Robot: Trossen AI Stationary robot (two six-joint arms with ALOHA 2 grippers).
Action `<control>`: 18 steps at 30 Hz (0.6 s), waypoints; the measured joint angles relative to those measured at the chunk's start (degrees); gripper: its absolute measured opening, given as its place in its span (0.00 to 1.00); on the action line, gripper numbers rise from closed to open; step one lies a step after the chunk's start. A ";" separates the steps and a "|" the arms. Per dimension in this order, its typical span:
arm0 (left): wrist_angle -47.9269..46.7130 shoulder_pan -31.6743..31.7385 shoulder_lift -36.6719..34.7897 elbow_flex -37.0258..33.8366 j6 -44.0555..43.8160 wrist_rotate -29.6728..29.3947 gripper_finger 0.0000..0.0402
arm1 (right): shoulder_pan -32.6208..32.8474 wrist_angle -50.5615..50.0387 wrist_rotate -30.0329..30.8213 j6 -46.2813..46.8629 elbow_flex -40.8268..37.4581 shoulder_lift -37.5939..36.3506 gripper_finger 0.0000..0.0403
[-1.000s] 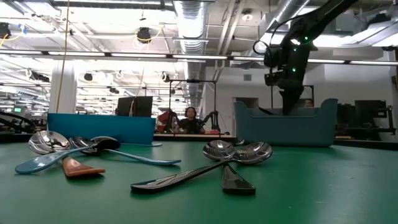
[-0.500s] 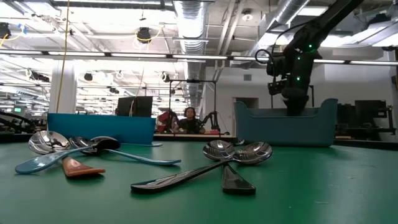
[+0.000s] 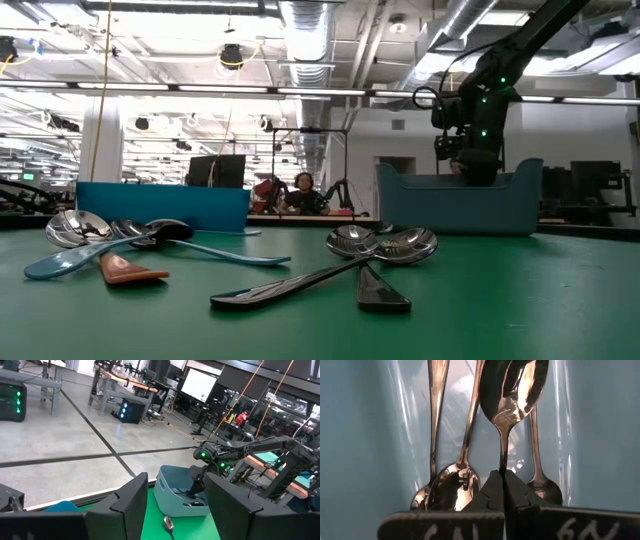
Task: Sort silverware by color (type)
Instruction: Put the black spoon into the blue bin
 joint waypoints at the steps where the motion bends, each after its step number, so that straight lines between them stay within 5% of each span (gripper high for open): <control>1: 0.00 0.00 0.00 0.00 0.00 0.00 0.45 | 0.06 0.08 0.00 0.00 0.00 0.00 0.00; 18: -0.48 0.00 0.00 0.00 -0.02 0.00 0.45 | 0.05 1.26 0.00 0.29 0.11 0.25 0.01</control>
